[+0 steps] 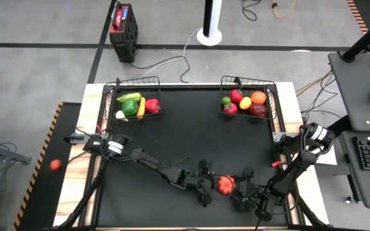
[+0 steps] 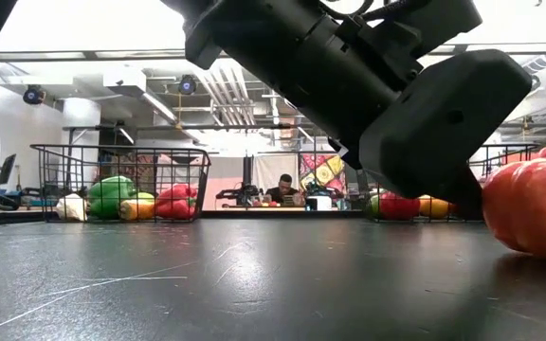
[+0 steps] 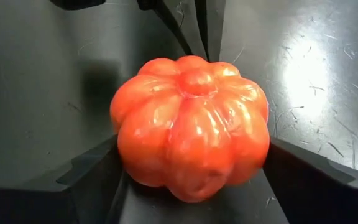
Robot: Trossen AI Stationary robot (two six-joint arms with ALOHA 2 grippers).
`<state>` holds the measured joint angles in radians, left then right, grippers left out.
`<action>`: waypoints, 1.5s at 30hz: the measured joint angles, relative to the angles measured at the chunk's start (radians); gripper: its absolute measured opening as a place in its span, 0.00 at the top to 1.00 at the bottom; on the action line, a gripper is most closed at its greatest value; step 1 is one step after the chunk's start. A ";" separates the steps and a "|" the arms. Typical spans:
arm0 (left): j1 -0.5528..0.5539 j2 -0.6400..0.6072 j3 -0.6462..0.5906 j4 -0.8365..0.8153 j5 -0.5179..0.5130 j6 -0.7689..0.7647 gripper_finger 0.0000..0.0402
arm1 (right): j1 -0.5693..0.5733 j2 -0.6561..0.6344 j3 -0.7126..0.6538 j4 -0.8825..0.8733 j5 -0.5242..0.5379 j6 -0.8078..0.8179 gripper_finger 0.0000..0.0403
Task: Sort produce into baskets
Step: Put the pumpkin into the left wire basket
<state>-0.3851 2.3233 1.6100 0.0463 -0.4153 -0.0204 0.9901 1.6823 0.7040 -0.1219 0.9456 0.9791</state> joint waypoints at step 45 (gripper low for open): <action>-0.229 -0.799 -0.870 0.576 -0.085 -0.464 1.00 | -0.173 -0.045 0.139 0.759 0.119 -0.910 0.22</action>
<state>-0.6142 1.5239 0.7400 0.6227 -0.5005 -0.4843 0.8173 1.6375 0.8434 0.6376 1.0647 0.0695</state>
